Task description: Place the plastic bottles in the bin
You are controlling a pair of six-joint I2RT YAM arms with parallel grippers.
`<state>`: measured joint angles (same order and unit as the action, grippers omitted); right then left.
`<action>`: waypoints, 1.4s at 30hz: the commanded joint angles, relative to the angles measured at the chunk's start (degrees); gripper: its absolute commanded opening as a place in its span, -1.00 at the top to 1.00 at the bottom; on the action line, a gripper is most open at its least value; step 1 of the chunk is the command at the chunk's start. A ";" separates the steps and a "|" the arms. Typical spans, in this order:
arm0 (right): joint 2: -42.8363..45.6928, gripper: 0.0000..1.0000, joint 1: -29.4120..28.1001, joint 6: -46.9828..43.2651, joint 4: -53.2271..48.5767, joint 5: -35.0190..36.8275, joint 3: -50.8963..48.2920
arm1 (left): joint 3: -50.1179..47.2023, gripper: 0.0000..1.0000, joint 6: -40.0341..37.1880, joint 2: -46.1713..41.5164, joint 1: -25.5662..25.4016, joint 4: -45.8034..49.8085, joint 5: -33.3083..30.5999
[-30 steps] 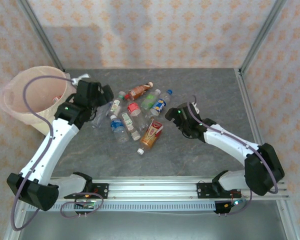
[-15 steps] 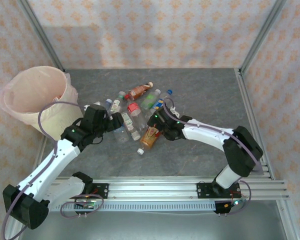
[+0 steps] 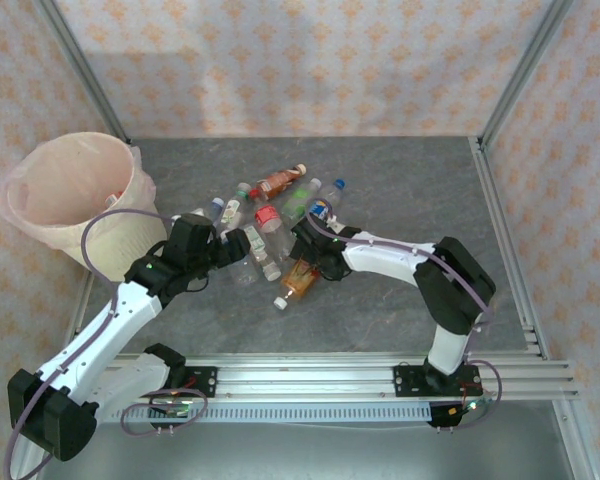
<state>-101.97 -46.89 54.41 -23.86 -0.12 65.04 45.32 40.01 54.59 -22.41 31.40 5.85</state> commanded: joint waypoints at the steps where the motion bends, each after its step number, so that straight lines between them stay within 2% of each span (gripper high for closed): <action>1: -0.56 -0.72 -0.30 -0.54 -1.64 4.17 -0.47 | -1.13 -1.00 -1.02 -1.15 -0.16 -2.65 1.59; 4: 0.00 -0.55 -0.30 -0.91 0.45 5.38 -1.68 | -1.75 -1.00 -2.26 -1.33 -0.31 -5.61 5.21; 8: 5.22 -0.28 -0.27 -2.41 6.59 6.91 -5.18 | -1.98 -1.00 -4.28 -1.50 -0.96 -8.23 8.27; 12: 12.02 -0.16 -0.30 -6.81 11.01 8.63 -7.15 | -2.43 -1.00 -7.48 -1.00 -1.84 -12.60 15.09; 15: 17.19 -0.13 -0.30 -10.36 14.87 7.99 -7.64 | -2.38 -1.00 -10.86 -0.15 -4.71 -16.21 18.85; 21: 23.57 -0.10 -0.35 -15.18 22.57 2.30 -5.33 | 1.41 -1.00 -17.63 2.74 -10.34 -17.55 17.19; 26: 24.30 -0.10 -0.30 -15.57 24.93 -1.68 -2.13 | 4.33 -1.00 -21.98 4.90 -10.57 -18.25 15.22; 33: 24.30 -0.10 -0.30 -14.16 28.76 -5.89 -1.59 | 7.34 -1.00 -23.84 8.83 -10.53 -23.14 26.11; 36: 24.37 -0.10 -0.30 -14.11 29.80 -7.16 -1.32 | 8.33 -1.00 -23.85 10.85 -10.54 -21.63 24.66; 38: 24.38 -0.10 -0.30 -14.15 30.10 -8.05 -0.99 | 8.60 -0.91 -23.45 11.53 -10.49 -21.47 23.55; 42: 24.54 -0.11 -0.30 -14.64 30.43 -9.03 -0.71 | 8.03 -0.65 -22.57 11.60 -10.50 -24.68 26.14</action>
<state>-78.56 -47.00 39.97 3.60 -7.60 62.04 52.12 17.93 66.74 -32.64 10.72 29.76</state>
